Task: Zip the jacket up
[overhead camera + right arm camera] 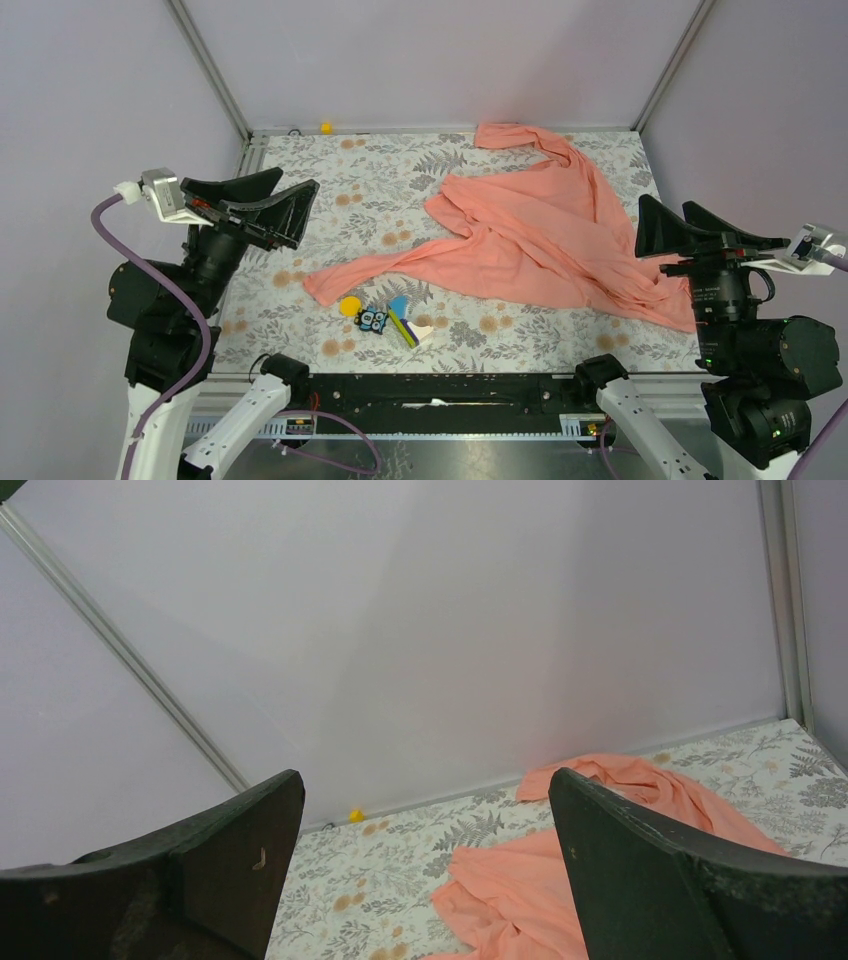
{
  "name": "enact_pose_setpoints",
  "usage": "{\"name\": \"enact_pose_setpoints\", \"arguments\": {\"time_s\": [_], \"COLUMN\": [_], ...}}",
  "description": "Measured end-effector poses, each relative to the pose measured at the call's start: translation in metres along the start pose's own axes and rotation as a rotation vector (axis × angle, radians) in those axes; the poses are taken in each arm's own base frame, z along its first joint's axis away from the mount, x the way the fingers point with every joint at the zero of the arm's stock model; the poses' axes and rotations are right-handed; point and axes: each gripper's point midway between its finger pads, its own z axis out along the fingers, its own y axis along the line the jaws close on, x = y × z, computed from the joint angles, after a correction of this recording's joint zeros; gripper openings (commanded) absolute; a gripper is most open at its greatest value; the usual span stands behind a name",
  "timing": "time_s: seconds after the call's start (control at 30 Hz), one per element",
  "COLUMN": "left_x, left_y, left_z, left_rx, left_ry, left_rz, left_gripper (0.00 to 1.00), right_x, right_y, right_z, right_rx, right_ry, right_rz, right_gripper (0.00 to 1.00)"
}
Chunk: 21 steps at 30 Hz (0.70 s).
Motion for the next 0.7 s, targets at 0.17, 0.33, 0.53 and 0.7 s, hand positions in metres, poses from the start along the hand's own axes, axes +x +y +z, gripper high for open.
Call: {"name": "enact_pose_setpoints", "arguments": {"time_s": [0.17,0.33,0.53,0.7], "left_x": [0.003,0.014,0.014,0.014], "left_y": [0.002,0.008,0.008,0.008], "left_z": [0.001,0.003,0.004,0.003], "left_rx": [-0.001,-0.013,-0.013,-0.012], "left_ry": [0.001,0.025,0.024,0.023], "left_rz": [-0.001,-0.004,-0.005,-0.005], "left_gripper": [0.99,0.99,0.99,0.99], "right_x": [0.0,-0.001,0.0,0.002], "right_y": [-0.001,-0.002,-0.004,-0.004], "right_z": [0.0,0.0,0.0,0.0], "right_rx": [0.005,0.012,0.019,0.02], "right_ry": [-0.001,-0.005,-0.005,-0.003], "right_rz": [-0.001,0.0,-0.001,-0.002], "right_gripper": [1.0,1.0,1.0,1.0]}}
